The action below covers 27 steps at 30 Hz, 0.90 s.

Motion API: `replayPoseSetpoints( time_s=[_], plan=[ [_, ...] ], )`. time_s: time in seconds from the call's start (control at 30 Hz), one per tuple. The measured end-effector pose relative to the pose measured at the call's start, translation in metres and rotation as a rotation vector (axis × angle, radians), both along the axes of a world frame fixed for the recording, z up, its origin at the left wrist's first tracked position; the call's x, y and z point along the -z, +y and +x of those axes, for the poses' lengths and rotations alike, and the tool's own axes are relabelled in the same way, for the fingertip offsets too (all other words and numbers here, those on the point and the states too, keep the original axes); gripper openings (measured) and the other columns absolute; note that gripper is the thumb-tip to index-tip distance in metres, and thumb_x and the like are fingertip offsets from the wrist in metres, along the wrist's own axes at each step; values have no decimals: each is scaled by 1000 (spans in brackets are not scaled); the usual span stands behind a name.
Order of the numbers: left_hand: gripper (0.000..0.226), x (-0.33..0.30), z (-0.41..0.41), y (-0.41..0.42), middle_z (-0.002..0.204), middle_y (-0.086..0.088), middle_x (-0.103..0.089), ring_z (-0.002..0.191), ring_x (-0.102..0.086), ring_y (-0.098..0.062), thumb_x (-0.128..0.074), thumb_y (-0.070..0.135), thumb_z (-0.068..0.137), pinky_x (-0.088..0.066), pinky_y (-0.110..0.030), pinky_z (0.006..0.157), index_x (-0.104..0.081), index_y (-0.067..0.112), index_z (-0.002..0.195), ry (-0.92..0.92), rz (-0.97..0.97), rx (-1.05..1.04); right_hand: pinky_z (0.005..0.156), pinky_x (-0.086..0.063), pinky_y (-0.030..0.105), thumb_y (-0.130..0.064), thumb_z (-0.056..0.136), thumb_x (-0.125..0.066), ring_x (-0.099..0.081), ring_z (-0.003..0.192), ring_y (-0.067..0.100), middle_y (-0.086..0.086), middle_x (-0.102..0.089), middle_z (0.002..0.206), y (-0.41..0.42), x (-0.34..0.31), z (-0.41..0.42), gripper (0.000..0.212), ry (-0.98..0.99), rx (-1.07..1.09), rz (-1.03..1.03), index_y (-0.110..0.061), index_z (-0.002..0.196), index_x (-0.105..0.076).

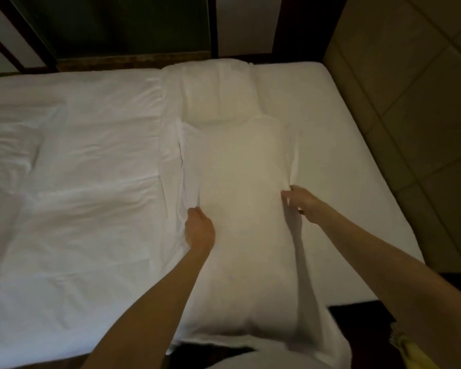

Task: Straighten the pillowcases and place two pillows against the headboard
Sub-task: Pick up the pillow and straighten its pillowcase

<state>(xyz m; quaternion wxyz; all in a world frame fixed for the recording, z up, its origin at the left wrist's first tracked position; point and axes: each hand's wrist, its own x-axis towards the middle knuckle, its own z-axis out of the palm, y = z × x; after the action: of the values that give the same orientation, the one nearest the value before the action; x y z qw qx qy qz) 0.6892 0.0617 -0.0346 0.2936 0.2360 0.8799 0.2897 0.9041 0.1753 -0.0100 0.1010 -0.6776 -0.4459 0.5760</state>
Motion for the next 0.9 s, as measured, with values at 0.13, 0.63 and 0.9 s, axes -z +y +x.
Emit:
replayPoseSetpoints(
  time_s=[0.13, 0.63, 0.9],
  plan=[
    [35, 15, 22, -7, 108, -25, -64, 99, -63, -37, -25, 23, 103, -50, -44, 86, -49, -3, 108, 84, -53, 112, 94, -35, 33, -38, 97, -47, -45, 127, 26, 4, -43, 146, -28, 34, 33, 59, 22, 54, -51, -15, 148, -28],
    [65, 35, -45, 8, 161, -4, -12, 147, -12, -24, -14, 52, 95, -12, -49, 118, -12, 21, 152, -145, -13, 276, 83, -52, 36, -41, 90, -58, -63, 93, 29, 15, -67, 107, -58, 43, -27, 45, 14, 377, 115, -3, 114, -63],
    [60, -29, -71, 64, 162, 0, -3, 149, -6, -17, -15, 46, 100, -3, -41, 121, 0, 21, 153, -406, 133, 228, 67, -49, 33, -12, 81, -71, -61, 75, 22, 14, -66, 85, -10, -53, -73, 26, 371, 621, 411, 10, 95, -67]
  ],
)
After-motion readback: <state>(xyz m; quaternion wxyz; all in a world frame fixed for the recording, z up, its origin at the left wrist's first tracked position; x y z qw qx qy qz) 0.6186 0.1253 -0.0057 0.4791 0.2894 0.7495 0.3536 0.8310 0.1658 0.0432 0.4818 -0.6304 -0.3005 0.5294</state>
